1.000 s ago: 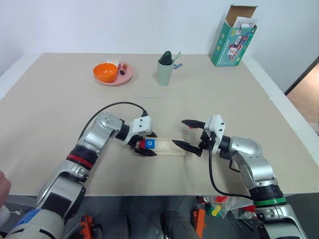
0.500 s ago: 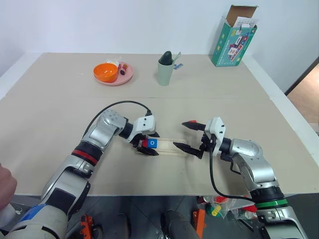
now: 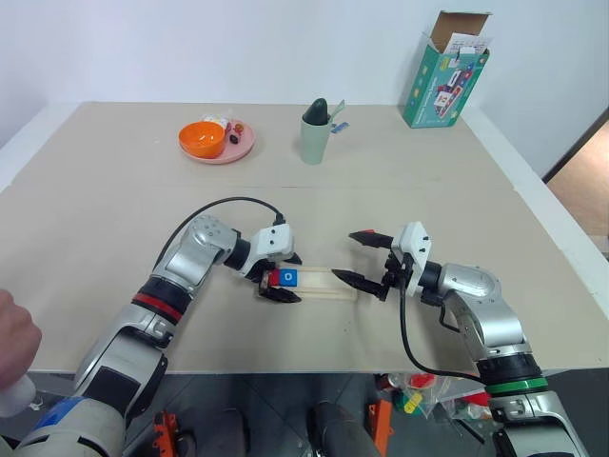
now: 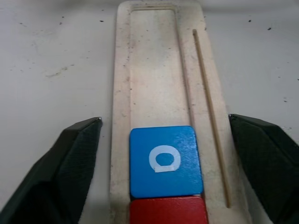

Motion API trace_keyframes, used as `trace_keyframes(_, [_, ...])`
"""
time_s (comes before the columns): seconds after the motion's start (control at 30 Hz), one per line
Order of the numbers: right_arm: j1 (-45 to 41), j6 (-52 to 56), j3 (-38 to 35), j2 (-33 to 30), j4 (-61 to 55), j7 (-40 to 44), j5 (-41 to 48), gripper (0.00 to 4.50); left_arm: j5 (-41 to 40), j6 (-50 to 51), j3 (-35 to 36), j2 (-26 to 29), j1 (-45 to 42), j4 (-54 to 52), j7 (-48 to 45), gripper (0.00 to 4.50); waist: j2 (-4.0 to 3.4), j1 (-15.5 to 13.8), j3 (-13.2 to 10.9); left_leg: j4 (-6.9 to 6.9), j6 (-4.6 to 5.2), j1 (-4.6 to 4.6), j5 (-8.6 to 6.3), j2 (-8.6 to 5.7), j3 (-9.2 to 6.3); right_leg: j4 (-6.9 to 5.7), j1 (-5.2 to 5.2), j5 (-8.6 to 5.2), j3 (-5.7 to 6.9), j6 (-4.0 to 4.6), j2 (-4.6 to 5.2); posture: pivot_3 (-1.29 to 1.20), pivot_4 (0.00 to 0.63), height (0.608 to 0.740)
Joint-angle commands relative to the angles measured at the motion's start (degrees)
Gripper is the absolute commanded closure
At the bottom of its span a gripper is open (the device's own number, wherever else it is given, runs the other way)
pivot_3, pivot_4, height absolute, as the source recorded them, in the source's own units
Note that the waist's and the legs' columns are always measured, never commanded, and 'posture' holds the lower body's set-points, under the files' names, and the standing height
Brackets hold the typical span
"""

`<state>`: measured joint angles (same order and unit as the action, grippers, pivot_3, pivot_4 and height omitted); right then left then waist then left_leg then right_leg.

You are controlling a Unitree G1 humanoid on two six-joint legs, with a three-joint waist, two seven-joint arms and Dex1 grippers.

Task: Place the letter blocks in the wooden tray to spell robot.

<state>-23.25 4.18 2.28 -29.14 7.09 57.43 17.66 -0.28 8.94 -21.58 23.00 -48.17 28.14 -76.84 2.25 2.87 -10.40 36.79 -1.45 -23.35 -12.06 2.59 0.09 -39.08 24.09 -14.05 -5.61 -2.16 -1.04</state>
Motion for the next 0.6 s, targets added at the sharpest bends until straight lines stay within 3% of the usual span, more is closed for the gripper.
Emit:
trace_keyframes(0.03, [-3.05, 1.92, -2.40, -0.71, 0.12, -2.18, 0.40, 0.00, -0.72, 0.44, 2.22, 2.04, -0.67, -3.38, 0.46, 0.01, -0.01, 0.08, -0.01, 0.00, 0.01, 0.00, 0.01, 0.00, 0.00, 0.00, 0.00, 0.01, 0.00, 0.00, 0.00, 0.00, 0.150, 0.740])
trace_keyframes(0.2, [-9.58, 12.04, -3.45, 0.47, -0.60, -11.89, -0.66, 0.00, -10.58, 10.64, 10.13, 6.53, 0.97, -15.36, -1.43, 0.01, -0.14, 0.42, -0.09, -0.02, -0.02, -0.08, 0.03, 0.05, 0.01, -0.03, 0.13, 0.05, -0.02, 0.04, -0.04, 0.00, 0.150, 0.740])
trace_keyframes(0.33, [-9.90, 18.92, -1.97, 4.04, -5.44, -22.75, -4.54, 0.00, -20.85, 16.79, 19.08, 6.96, 8.07, -27.16, 2.44, 0.01, -0.20, 0.42, -0.05, -0.15, -0.02, -0.07, 0.02, 0.10, -0.04, -0.05, 0.14, -0.10, 0.05, 0.11, -0.03, 0.00, 0.150, 0.740])
trace_keyframes(0.47, [-6.86, 26.04, -2.46, 9.32, -10.75, -33.69, -7.36, 0.00, -22.35, 14.59, 22.86, 9.47, 20.58, -36.89, 5.66, 0.01, -0.25, 0.50, -0.03, -0.30, 0.00, -0.08, -0.02, 0.11, -0.05, -0.06, 0.21, -0.05, 0.04, 0.48, -0.01, 0.00, 0.150, 0.740])
trace_keyframes(0.6, [-4.83, 30.39, -3.50, 12.09, -13.16, -41.76, -10.41, 0.00, -23.83, 11.85, 25.77, 7.19, 29.42, -45.21, 12.49, 0.01, -0.24, -0.16, -0.03, -0.27, -0.08, -0.22, -0.04, 0.07, -0.04, -0.06, 0.30, -0.07, 0.07, 0.51, 0.11, 0.00, 0.150, 0.740])
